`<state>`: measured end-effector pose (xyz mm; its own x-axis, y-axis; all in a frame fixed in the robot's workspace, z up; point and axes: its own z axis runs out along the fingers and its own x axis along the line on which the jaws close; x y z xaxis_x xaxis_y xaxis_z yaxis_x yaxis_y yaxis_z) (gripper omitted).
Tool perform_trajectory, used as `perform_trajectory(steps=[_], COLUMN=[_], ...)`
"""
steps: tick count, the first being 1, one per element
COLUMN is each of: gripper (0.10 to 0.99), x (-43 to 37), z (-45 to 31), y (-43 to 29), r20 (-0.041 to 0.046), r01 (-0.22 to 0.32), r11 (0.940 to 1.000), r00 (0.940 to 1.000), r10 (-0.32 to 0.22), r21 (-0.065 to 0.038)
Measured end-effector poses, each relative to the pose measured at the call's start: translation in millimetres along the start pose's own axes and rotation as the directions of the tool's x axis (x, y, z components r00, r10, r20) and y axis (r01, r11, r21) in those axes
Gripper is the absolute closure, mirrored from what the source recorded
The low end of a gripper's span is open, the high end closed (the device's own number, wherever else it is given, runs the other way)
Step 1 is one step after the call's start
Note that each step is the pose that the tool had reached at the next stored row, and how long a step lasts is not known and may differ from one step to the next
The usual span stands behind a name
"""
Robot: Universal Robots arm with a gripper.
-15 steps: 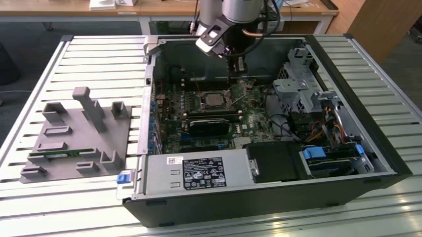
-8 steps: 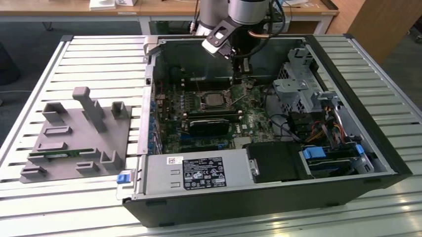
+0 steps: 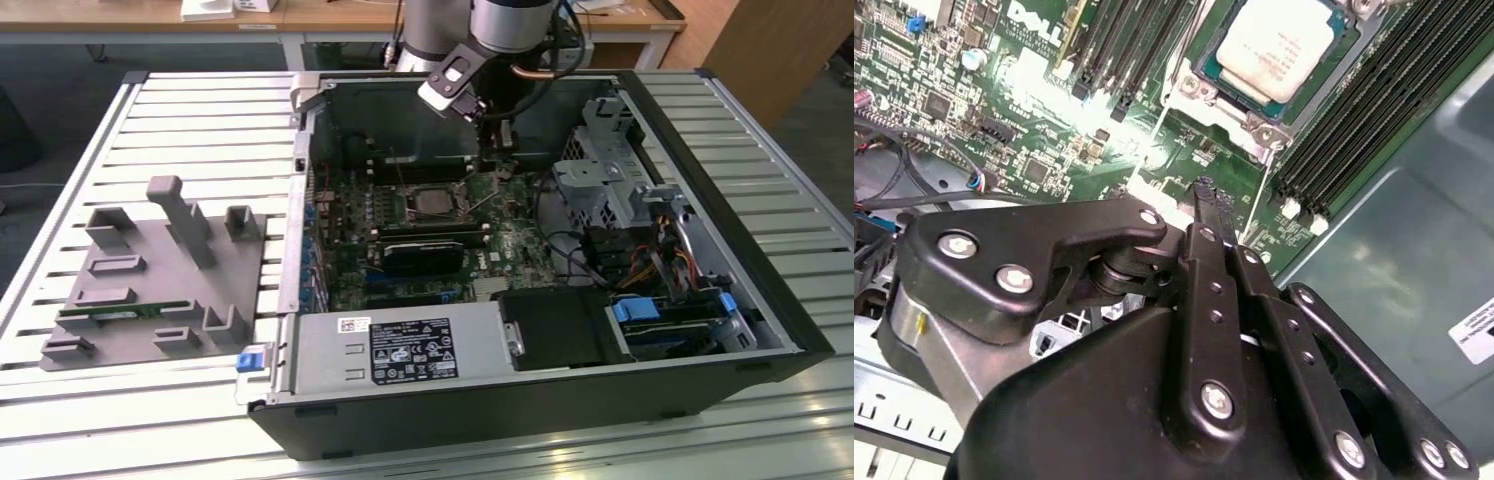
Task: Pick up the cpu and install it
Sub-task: 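Close the cpu cover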
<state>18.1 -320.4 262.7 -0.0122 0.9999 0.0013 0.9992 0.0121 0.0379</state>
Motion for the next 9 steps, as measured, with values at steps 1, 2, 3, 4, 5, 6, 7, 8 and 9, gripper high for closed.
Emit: perform_trajectory(steps=[1, 2, 3, 4, 5, 6, 7, 8, 9], gripper=[0.973, 0.973, 0.973, 0.973, 0.973, 0.973, 0.973, 0.973, 0.973], x=[0.3, 0.7, 1.2, 1.7, 2.2, 2.7, 3.1, 3.6, 3.9], z=[0.5, 0.8, 1.2, 1.6, 2.0, 2.3, 2.5, 2.8, 3.1], y=[0.7, 1.5, 2.4, 3.2, 4.2, 5.4, 6.5, 7.7, 9.0], r20=[-0.0001, 0.0, 0.0, -0.0001, -0.0001, -0.0001, 0.0, 0.0, -0.0002], r01=[0.0, 0.0, 0.0, 0.0, 0.0, 0.0, 0.0, 0.0, 0.0], r11=[1.0, 1.0, 1.0, 1.0, 1.0, 1.0, 1.0, 1.0, 1.0], r00=[1.0, 1.0, 1.0, 1.0, 1.0, 1.0, 1.0, 1.0, 1.0], r10=[0.0, 0.0, 0.0, 0.0, 0.0, 0.0, 0.0, 0.0, 0.0], r21=[0.0, 0.0, 0.0, 0.0, 0.0, 0.0, 0.0, 0.0, 0.0])
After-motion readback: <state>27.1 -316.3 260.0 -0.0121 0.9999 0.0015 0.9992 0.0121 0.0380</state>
